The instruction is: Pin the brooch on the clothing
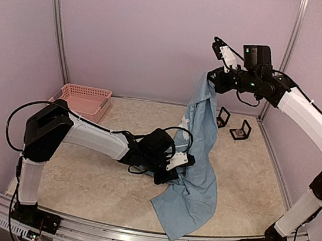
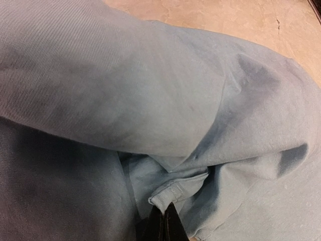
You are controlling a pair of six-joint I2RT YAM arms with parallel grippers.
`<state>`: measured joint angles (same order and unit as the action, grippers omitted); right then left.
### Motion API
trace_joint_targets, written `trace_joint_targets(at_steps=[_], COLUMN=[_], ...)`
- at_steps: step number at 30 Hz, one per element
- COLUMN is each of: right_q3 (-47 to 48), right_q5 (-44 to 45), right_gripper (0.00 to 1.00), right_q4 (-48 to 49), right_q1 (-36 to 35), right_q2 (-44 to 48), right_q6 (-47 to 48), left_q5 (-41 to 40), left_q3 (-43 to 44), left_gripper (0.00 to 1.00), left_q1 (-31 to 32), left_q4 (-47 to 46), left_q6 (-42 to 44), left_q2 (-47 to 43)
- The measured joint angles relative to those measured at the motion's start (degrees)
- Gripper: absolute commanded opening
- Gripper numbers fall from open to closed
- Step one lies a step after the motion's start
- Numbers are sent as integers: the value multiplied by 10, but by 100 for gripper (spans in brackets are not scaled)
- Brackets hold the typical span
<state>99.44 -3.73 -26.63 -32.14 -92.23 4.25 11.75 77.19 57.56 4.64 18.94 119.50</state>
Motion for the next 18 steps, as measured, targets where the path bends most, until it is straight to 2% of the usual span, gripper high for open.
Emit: trace_joint_targets(at_steps=[5, 9, 12, 18], right_q3=[0, 0, 0, -49], right_q5=[8, 43, 70, 122], right_gripper=[0, 0, 0, 0], right_q4=[-1, -7, -28, -84], right_q1=[0, 3, 16, 73], right_q2=[0, 0, 3, 80], right_q6=[2, 2, 1, -15], left_q5=[-2, -31, -82, -278], left_q3=[-7, -59, -101, -145], left_gripper=[0, 0, 0, 0], left_q1=[0, -10, -30, -41], left_q4=[-12, -44, -47, -43], left_q6=[-10, -44, -70, -121], left_q2=[-3, -52, -142, -428])
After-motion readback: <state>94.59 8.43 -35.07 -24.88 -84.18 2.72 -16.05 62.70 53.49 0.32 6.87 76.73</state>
